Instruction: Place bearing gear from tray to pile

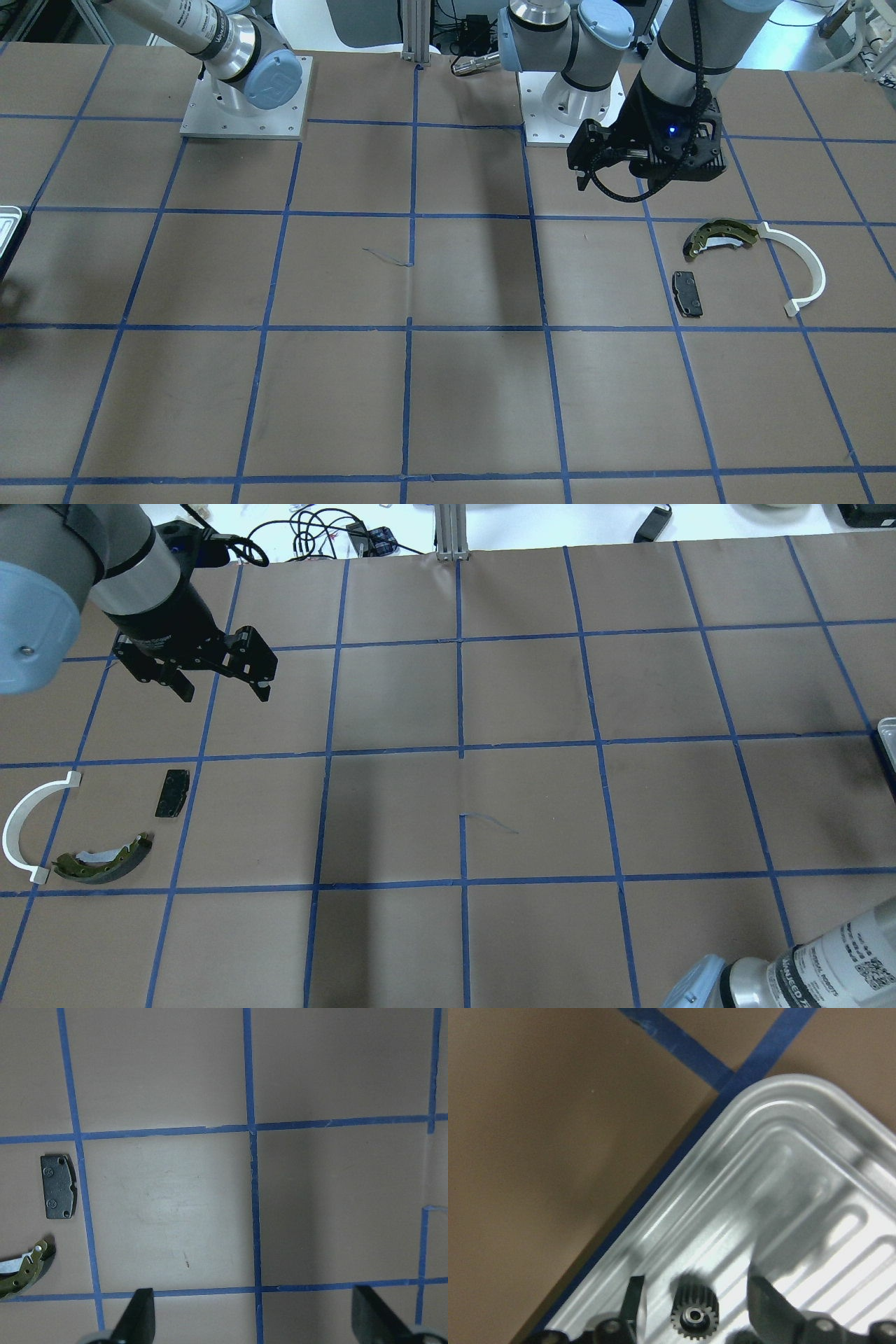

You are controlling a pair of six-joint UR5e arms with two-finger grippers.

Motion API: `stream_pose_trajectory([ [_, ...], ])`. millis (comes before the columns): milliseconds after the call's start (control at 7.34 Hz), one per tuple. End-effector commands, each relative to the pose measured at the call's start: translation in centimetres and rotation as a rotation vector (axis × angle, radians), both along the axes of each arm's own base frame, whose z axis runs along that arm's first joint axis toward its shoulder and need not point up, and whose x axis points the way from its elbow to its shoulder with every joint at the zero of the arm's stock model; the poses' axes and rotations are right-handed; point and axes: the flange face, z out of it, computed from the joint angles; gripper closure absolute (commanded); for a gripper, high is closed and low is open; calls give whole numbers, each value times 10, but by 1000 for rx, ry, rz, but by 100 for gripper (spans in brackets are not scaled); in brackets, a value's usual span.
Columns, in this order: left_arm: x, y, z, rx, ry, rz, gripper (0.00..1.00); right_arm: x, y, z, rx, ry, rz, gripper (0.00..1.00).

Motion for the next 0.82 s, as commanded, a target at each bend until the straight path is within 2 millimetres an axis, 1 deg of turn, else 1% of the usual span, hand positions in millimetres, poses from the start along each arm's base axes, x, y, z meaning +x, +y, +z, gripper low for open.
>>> stream_pose_trajectory([
  [0, 0, 0, 0, -1, 0, 1, 0, 3, 2, 10, -8, 11, -2, 44],
  [136, 0, -1, -1, 1, 0, 1, 0, 3, 2, 7, -7, 9, -2, 48],
  [408, 0, 0, 0, 2, -1, -1, 0, 2, 2, 3, -8, 11, -2, 49],
  [545, 0, 0, 0, 2, -1, -1, 0, 2, 2, 3, -8, 11, -3, 50],
  [681, 0, 0, 0, 1, -1, -1, 0, 1, 1, 4, -8, 14, -5, 66],
])
